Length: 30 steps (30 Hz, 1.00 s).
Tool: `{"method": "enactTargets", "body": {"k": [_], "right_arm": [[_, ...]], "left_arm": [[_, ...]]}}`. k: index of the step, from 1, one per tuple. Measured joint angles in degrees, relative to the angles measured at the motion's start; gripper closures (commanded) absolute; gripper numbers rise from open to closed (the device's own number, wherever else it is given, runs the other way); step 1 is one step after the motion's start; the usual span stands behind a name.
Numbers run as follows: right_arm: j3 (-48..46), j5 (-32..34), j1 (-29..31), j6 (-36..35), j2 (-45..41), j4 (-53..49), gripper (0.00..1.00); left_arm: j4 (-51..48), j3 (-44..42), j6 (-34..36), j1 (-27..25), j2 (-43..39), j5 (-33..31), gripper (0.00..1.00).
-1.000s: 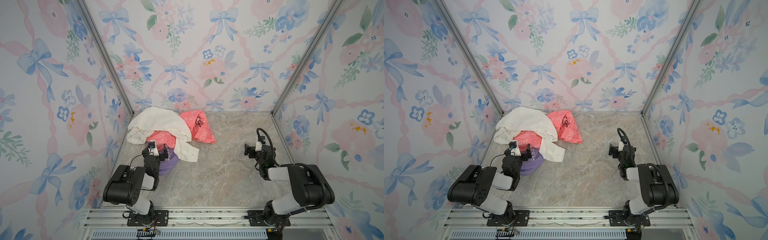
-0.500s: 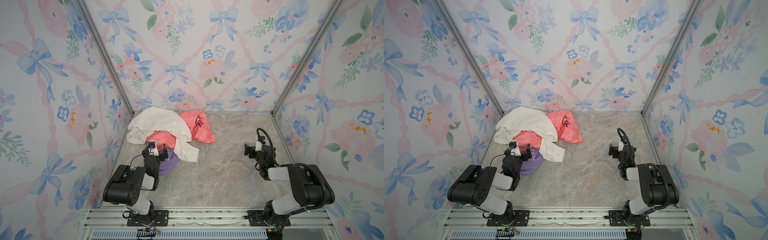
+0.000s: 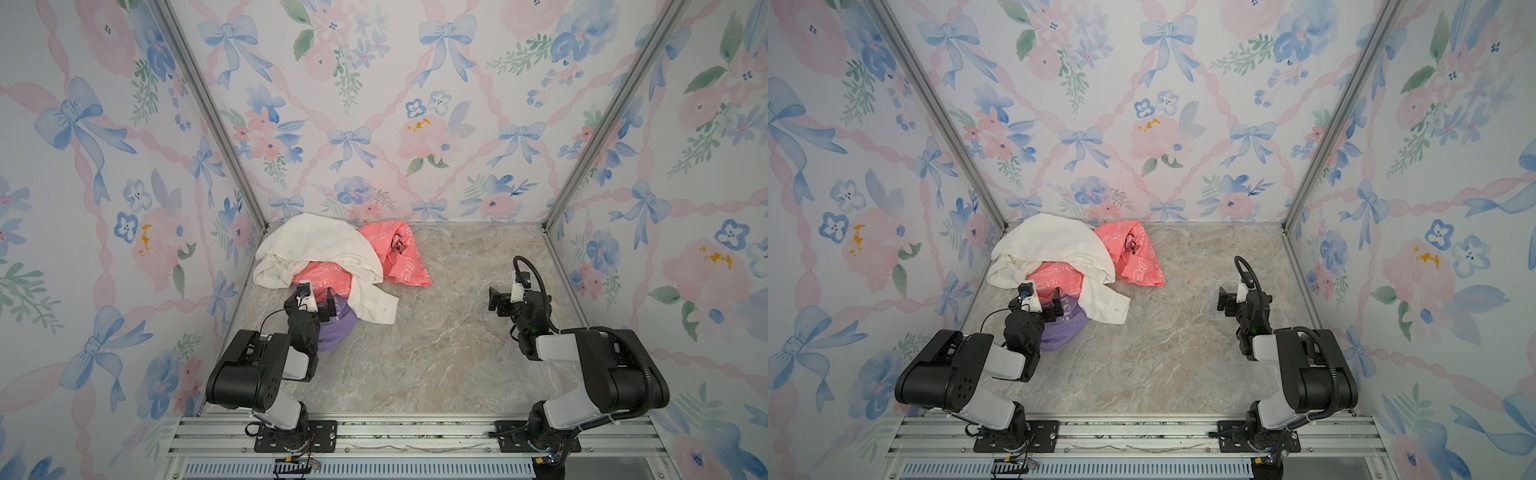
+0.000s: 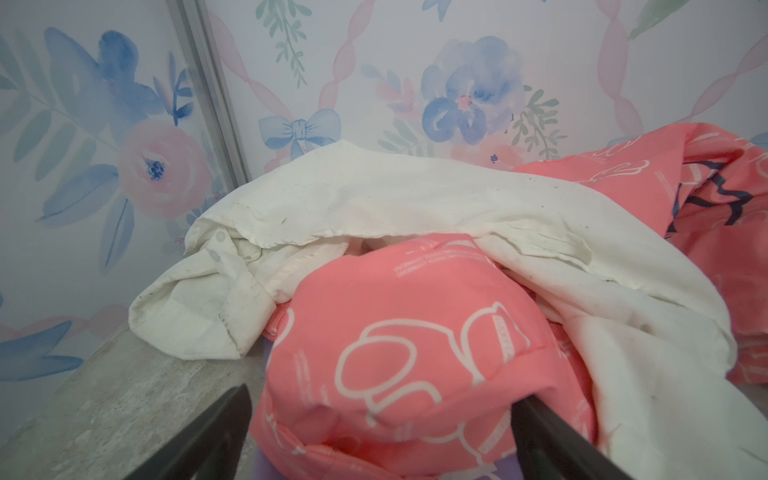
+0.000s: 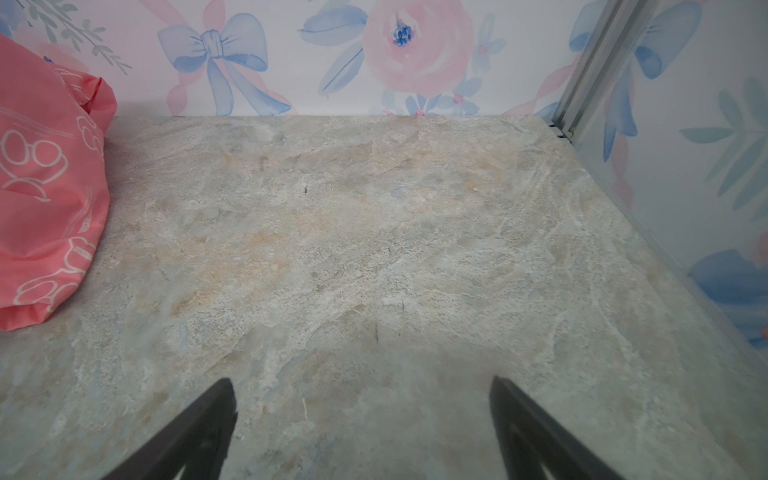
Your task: Pick out a specific cloth from the pile
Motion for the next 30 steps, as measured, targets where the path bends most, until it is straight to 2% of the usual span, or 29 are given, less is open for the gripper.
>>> {"method": "enactTargets", "body": {"k": [13,18,22,25,30], "right_arm": [[0.00,0.55,0.28,-0.07,-0.07,0.00,0.03],[1.79,3.72,1.88,-0.87,-7.61,-9.20,0.03],[5.95,5.77,2.29,-0.83,-15.98,-17.27,0.03],[11.30,7.02,3.54,-0.85,-20.26,-24.44,0.03],[19.41,7.85,7.96,-1.09,-24.92,-35.50,0.03]], "left_arm": [[-0.50,0.02,0.00,-0.24,-0.50,-1.03,0.02],[-6.88,0.81,-0.02,-1.64,-9.29,-6.05,0.02],[-17.73,5.22,-0.92,-2.23,-19.02,-9.97,0.02],[-30.16,11.65,-3.17,-2.23,-25.35,-11.74,0.02],[-49.48,20.15,-8.63,-0.28,-32.24,-9.38,0.02]]}}
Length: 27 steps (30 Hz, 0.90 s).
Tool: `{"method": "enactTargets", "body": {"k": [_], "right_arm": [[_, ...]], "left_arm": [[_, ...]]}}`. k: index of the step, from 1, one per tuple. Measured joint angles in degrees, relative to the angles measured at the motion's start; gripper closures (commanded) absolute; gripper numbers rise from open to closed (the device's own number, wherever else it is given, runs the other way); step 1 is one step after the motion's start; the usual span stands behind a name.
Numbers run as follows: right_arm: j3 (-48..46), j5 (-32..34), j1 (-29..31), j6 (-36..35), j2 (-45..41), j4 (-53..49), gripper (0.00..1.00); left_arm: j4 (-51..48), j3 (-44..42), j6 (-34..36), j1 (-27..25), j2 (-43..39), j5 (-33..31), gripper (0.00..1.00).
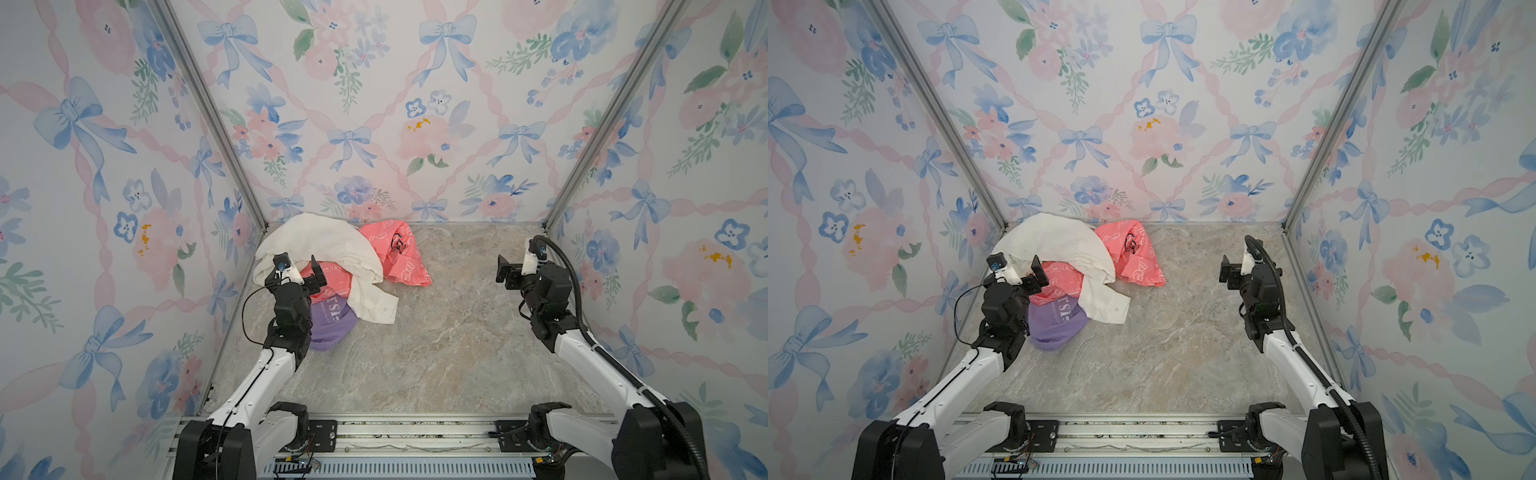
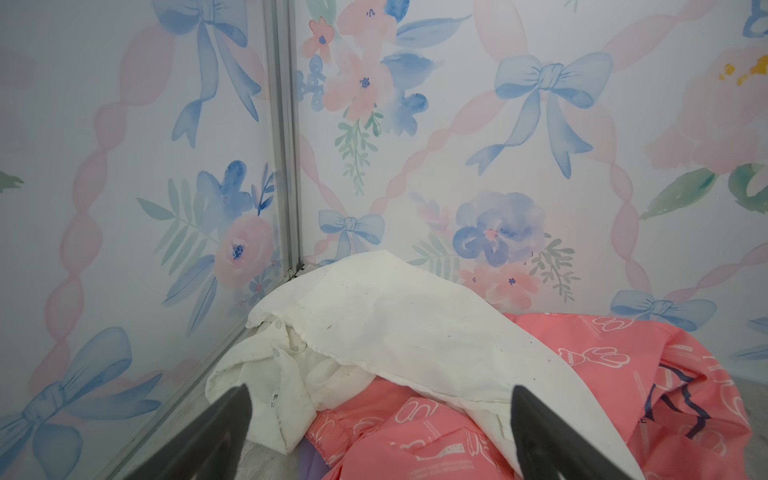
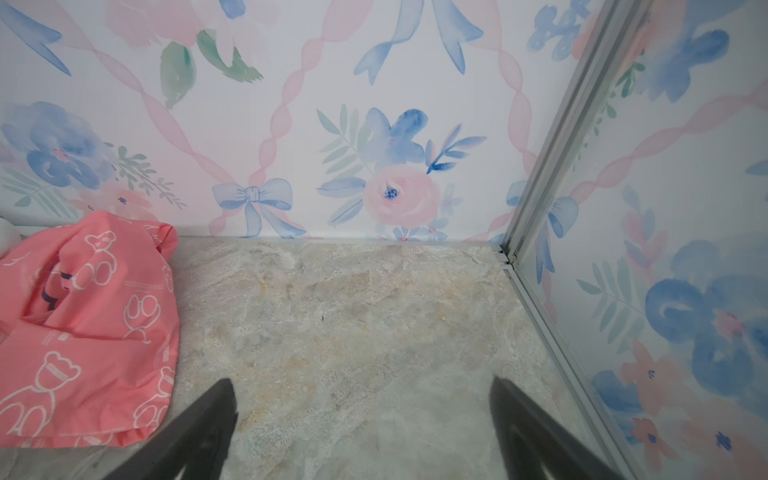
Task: Pick out a specific cloth from the pile
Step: 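Lower the left gripper onto the purple T-shirt at the pile's near edge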
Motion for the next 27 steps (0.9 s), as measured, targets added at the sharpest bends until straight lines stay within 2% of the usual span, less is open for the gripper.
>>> {"method": "enactTargets", "body": {"k": [4,8,11,15,19,27], "right_arm": [[6.67,-0.50,5.03,-0.63,-1.55,-10.27,0.03],[13.40,-0.98,11.45,-0.96,-1.64,-20.50,0.03],[16.85,-0.94,16.37,-1.05,-1.88,-26.62,0.03],[19.41,-0.68,21.22,-1.33,-2.40,-33.14,0.03],[20.33,-3.13,22.67,-4.61,-3.39,-37.75,0.03],[22.73,-5.53,22.73,-5.97,-4.04,-45.77,0.03]], "left_arm": [[-10.95,0.96,-3.15,2.82,-3.72,4.63,0.02],[-22.51,2.91,-6.56,2.84,-3.56,6.73,0.12],[-30.91,4.94,-9.90,2.03,-2.16,6.58,0.19],[-39.80,5.31,-14.95,-1.33,-1.42,5.97,0.22],[-45.11,5.18,-19.47,-4.50,-1.53,5.57,0.24],[-48.37,2.91,-27.08,-4.66,2.60,8.37,0.34]]}}
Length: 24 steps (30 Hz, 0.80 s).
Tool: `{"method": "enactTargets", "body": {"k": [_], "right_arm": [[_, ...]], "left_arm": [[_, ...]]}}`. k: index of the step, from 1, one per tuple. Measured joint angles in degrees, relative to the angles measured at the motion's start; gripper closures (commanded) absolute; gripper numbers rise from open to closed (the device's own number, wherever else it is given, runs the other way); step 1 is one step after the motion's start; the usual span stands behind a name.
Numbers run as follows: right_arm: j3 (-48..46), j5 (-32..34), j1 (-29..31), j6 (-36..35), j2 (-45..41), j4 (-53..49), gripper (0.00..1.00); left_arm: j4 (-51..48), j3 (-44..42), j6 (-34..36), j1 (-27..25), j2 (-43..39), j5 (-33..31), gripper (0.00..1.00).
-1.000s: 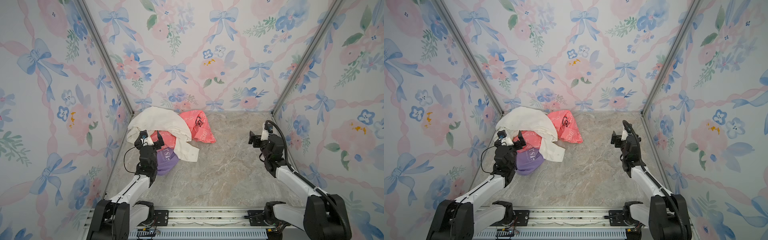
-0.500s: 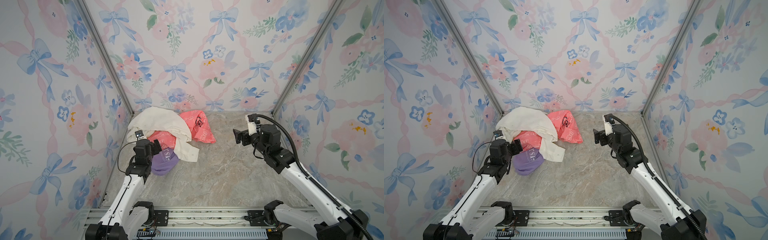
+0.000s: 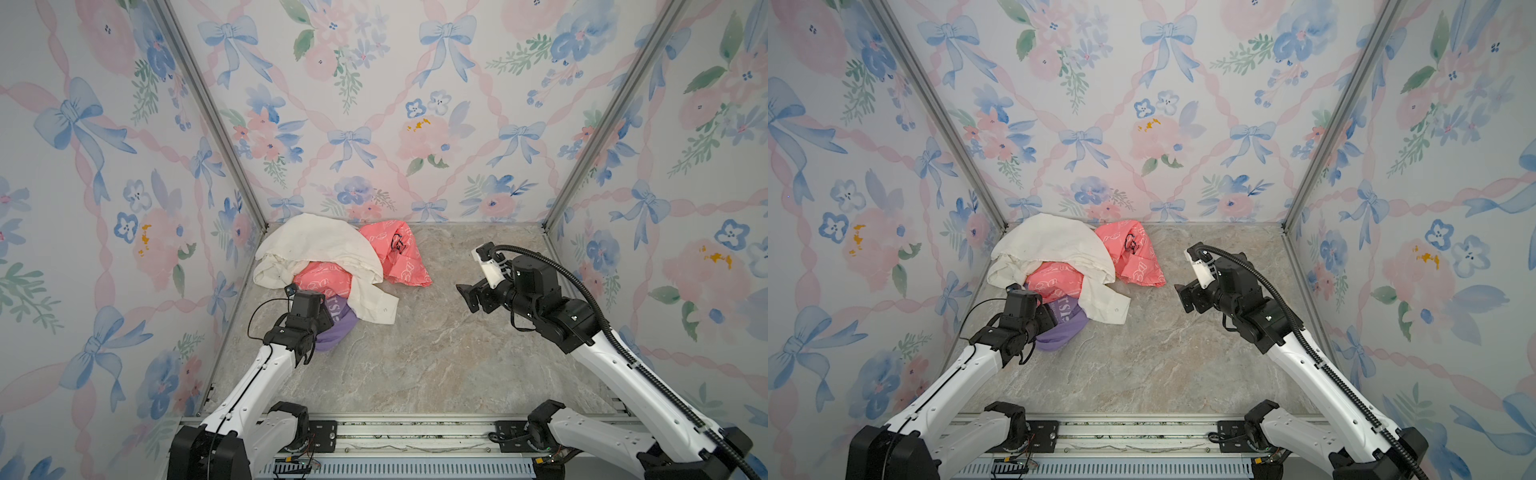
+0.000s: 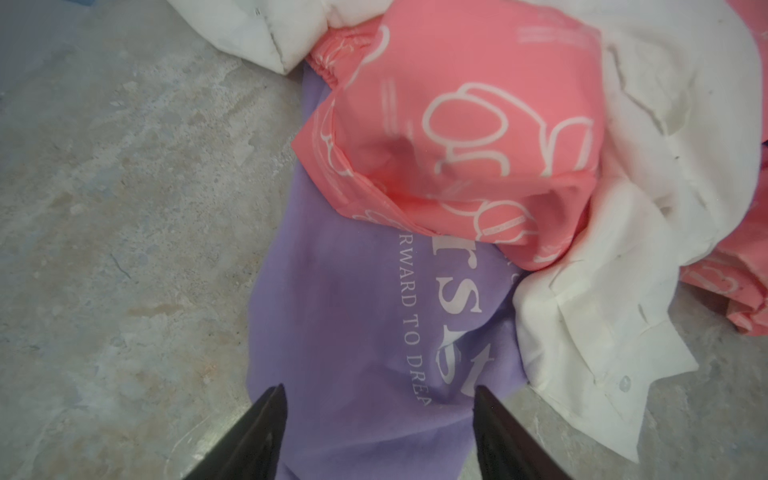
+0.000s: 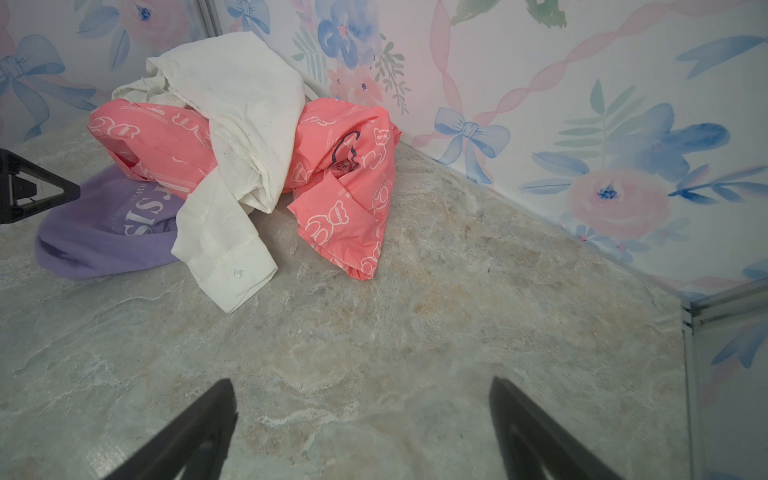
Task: Pick out a specific cloth from the pile
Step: 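Lower the left gripper onto the purple T-shirt at the pile's near edge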
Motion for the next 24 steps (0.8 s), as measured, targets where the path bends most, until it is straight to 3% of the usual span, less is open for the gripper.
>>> {"method": "enactTargets", "body": {"k": [8,13,20,24], "right_arm": [[-0.68,-1.31,1.01,4.76,-5.09,-1.46,0.03],[-0.66,-2.49,1.49,5.60,-7.06,-4.02,0.03],[-0.68,-3.19,1.49,4.94,-8.11,-8.37,0.03],[-0.68,-3.37,1.49,4.92,-9.53,-9.79,0.03]], "left_arm": [[-0.35,-0.61,-2.78,0.00,6.97,2.80,0.51],[0.55,-3.52,-4.22,0.00,7.85,2.69,0.84],[2.32,-5.66,-5.35,0.00,3.19,1.68,1.00],[2.67,-5.66,-5.51,0.00,-1.64,1.66,1.00]]}}
